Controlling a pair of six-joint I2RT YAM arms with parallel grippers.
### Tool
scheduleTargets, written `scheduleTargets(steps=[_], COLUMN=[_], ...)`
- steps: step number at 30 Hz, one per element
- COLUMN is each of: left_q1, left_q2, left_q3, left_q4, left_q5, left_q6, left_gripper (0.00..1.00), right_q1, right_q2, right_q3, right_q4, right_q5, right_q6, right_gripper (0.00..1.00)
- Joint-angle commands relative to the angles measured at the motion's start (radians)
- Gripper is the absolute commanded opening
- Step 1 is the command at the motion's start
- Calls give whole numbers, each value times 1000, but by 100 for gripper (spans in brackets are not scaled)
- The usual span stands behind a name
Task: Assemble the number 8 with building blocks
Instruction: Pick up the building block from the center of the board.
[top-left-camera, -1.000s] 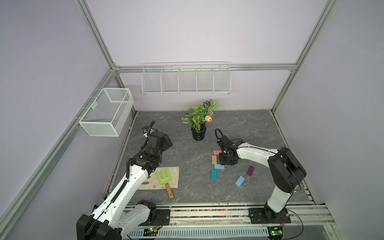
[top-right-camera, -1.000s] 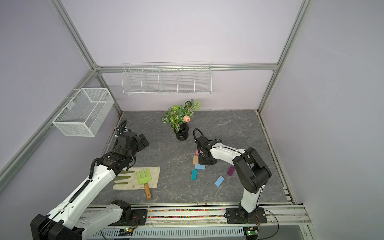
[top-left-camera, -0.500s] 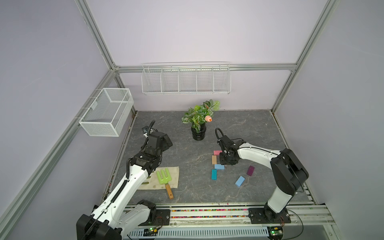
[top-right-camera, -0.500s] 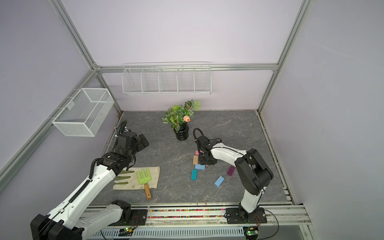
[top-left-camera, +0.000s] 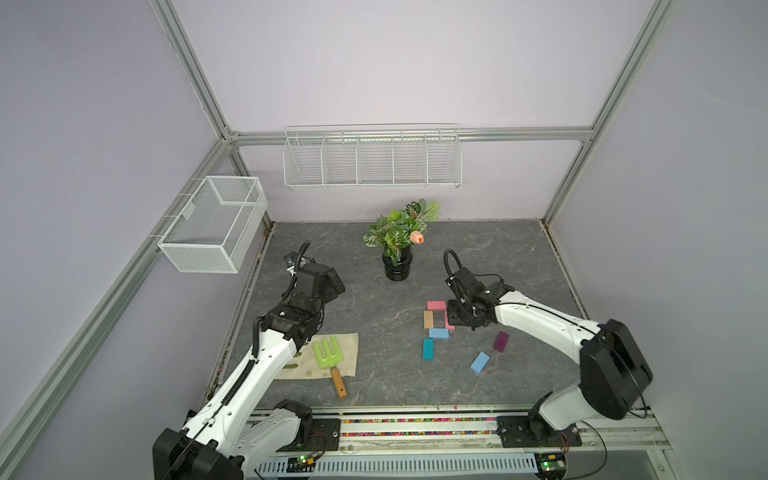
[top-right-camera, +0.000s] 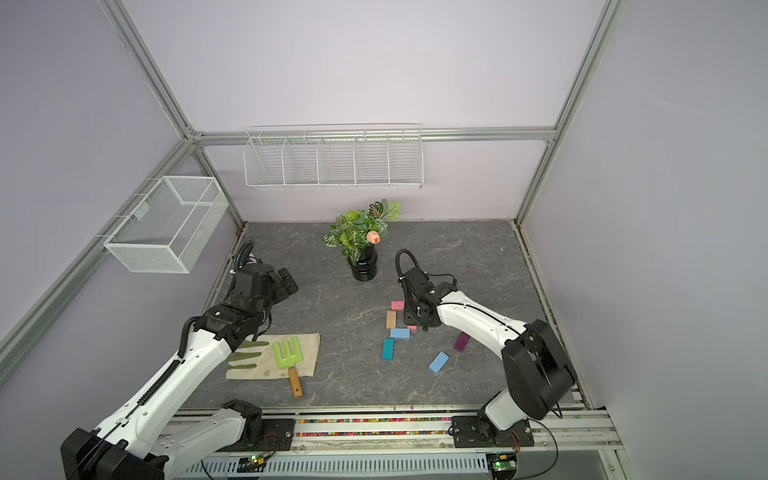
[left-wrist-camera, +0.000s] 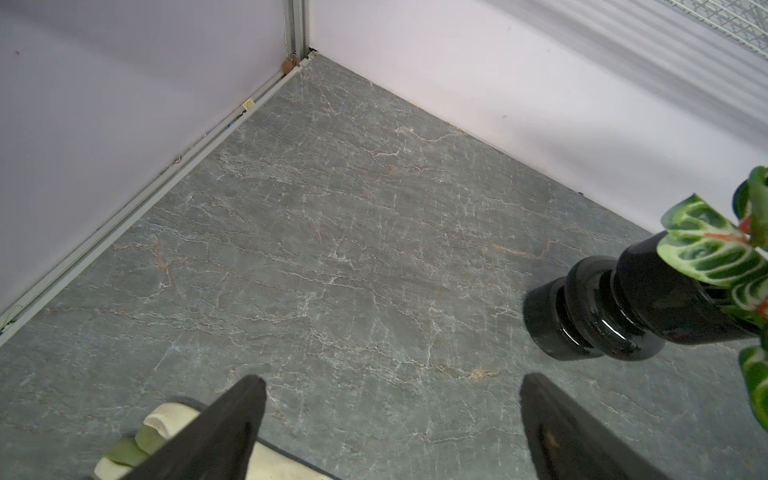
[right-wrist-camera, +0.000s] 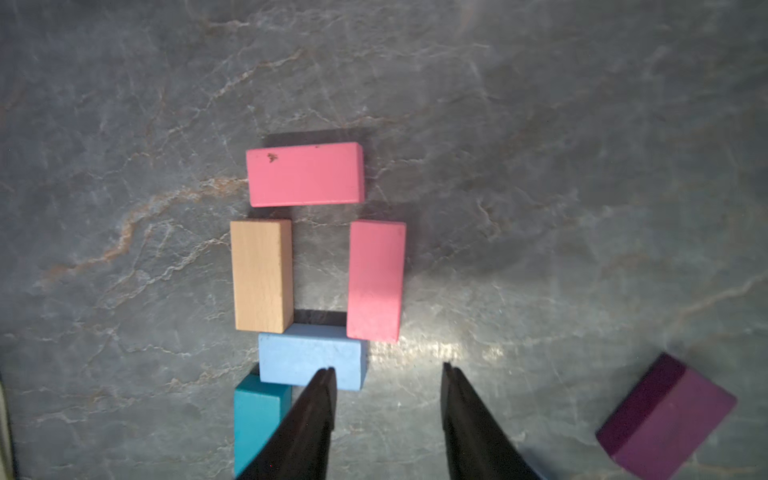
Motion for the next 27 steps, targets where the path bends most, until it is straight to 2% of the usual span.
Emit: scheduleTargets(steps=[1, 4, 12, 17, 27], left_q1=[-5, -5, -10, -13, -16], left_q2=[14, 32, 21, 14, 5], left_q3=[18, 29, 17, 12, 8], left_q4=[-28, -42, -39, -43, -46], left_q5=[0, 12, 33, 50, 48], left_q6=[-15, -18, -33, -36, -34], left_gripper=[100, 100, 100, 100, 100], right_q1=[6, 14, 21, 21, 26], right_q2=[-99, -214, -416, -427, -320], right_q3=[-103, -232, -375, -410, -448], right_q4=[-103, -120, -177, -113, 9], right_q5=[37, 21, 40, 0, -50], right_q6=[154, 240, 378, 423, 493], right_gripper=[60, 73, 75, 79, 80])
